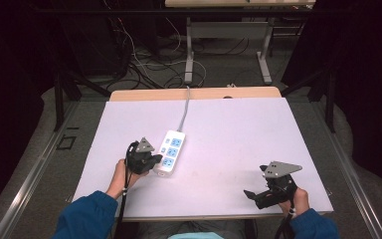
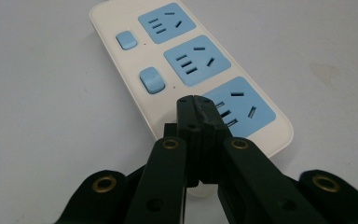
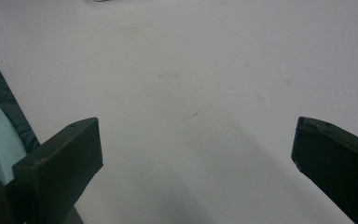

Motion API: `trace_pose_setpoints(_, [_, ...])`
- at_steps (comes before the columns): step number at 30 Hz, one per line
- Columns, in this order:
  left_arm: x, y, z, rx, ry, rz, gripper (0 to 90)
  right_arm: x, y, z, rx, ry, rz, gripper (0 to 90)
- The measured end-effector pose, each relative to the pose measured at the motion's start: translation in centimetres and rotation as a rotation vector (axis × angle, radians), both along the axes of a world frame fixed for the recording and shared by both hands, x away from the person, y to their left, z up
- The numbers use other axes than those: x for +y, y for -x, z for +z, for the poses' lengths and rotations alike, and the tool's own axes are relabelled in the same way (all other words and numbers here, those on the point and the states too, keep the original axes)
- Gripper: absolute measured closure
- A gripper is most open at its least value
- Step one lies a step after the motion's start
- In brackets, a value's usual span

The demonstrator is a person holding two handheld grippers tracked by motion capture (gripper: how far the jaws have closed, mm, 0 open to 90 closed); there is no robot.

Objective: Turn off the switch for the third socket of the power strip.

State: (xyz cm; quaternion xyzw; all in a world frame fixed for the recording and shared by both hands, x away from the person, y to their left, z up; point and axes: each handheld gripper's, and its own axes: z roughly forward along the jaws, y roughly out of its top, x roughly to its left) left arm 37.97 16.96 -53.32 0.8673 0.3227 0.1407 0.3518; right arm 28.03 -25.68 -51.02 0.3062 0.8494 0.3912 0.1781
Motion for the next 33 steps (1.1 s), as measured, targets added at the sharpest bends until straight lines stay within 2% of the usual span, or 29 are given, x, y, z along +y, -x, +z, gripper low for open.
trace_pose_setpoints(33, [-0.08, 0.07, -0.05, 0.001, -0.011, 0.002, 90.0, 0.02, 0.04, 0.00, -0.003, -0.003, -0.004, 1.5])
